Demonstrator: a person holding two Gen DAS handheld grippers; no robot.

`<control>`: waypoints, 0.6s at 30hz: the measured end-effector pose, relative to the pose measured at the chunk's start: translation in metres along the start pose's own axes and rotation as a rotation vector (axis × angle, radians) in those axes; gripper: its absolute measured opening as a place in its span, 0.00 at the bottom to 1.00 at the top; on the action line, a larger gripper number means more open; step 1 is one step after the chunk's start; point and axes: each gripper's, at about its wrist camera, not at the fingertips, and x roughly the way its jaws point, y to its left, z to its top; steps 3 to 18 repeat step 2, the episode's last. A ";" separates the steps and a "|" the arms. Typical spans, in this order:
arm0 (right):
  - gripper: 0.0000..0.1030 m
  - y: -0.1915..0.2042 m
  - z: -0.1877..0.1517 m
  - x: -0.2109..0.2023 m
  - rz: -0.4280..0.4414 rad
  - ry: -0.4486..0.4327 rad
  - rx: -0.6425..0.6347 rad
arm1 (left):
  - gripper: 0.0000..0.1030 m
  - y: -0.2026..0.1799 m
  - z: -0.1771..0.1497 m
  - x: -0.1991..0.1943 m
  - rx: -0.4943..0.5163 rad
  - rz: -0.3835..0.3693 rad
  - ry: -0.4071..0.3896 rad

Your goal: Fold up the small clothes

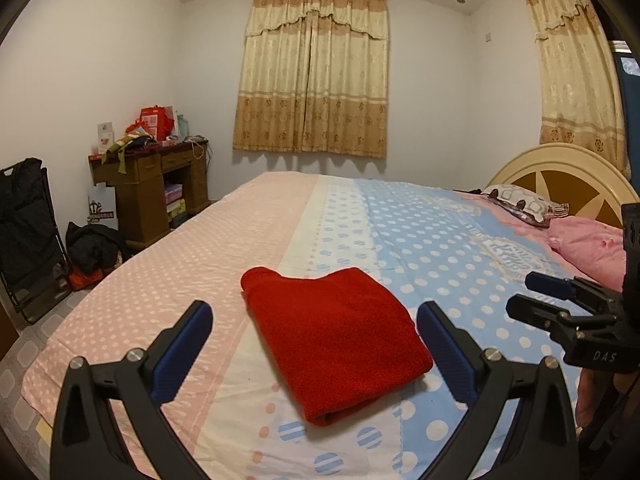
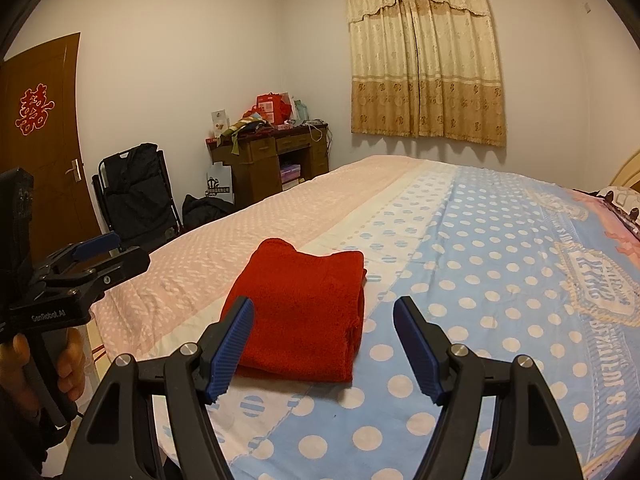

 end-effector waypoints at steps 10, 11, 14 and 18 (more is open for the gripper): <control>0.71 -0.001 -0.001 0.001 0.002 0.004 0.000 | 1.00 0.000 -0.002 0.002 0.000 -0.009 0.007; 0.71 -0.001 -0.001 0.001 0.002 0.004 0.000 | 1.00 0.000 -0.002 0.002 0.000 -0.009 0.007; 0.71 -0.001 -0.001 0.001 0.002 0.004 0.000 | 1.00 0.000 -0.002 0.002 0.000 -0.009 0.007; 0.71 -0.001 -0.001 0.001 0.002 0.004 0.000 | 1.00 0.000 -0.002 0.002 0.000 -0.009 0.007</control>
